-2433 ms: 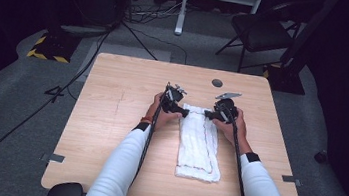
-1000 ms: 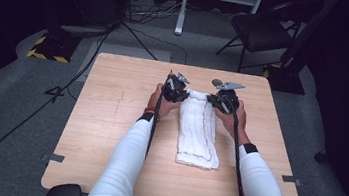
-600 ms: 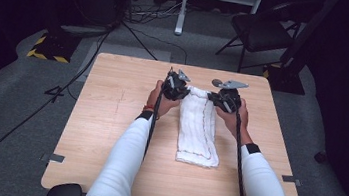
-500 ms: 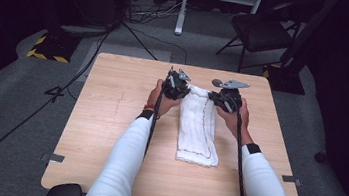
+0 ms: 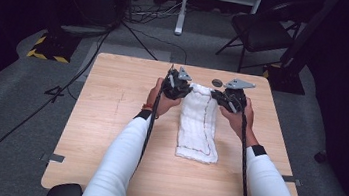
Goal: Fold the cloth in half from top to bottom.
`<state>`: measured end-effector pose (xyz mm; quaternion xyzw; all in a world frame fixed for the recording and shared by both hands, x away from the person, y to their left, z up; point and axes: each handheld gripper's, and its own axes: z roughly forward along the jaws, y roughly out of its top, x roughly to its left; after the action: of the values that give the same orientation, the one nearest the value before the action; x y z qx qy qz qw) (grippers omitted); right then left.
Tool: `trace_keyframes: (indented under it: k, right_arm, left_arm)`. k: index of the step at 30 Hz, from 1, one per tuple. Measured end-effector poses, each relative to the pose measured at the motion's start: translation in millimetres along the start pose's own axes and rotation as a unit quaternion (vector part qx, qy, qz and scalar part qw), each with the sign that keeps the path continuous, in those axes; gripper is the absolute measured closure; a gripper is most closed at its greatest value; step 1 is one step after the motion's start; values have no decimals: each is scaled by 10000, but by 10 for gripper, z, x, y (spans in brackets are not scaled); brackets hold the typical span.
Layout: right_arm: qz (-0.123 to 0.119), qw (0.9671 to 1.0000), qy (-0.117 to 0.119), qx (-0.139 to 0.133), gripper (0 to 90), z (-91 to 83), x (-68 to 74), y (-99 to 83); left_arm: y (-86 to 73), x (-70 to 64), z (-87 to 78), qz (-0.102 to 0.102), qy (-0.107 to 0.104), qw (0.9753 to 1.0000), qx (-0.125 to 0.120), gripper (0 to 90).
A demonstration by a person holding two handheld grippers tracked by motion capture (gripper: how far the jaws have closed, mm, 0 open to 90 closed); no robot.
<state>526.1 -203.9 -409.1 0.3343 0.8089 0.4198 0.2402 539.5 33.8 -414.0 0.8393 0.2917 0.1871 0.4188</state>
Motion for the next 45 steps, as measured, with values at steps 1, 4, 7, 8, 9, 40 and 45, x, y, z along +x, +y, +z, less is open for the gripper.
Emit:
trace_keyframes:
  k: [1,4,7,8,9,40,45]
  right_arm:
    - [-25,10000,11,-5,845,-18,4,-8]
    - [-73,9999,97,-29,845,-93,26,-51]
    - [-87,9997,204,-87,845,-157,43,-86]
    - [-98,9996,248,-95,845,-179,52,-95]
    - [-100,9995,291,-119,845,-203,62,-107]
    - [-475,9890,1402,36,841,-611,414,-672]
    - [-535,9868,1521,161,840,-634,483,-752]
  left_arm:
    - [-8,-21,-20,18,-49,10000,-5,835]
    - [-30,-64,-76,92,-154,9998,-73,833]
    - [-55,-113,-131,187,-224,9995,-104,831]
    - [-63,-127,-148,231,-234,9994,-119,830]
    - [-71,-145,-165,259,-250,9993,-124,829]
    - [-704,-652,-470,933,-1243,9878,61,789]
    - [-760,-727,-473,1051,-1292,9857,264,791]
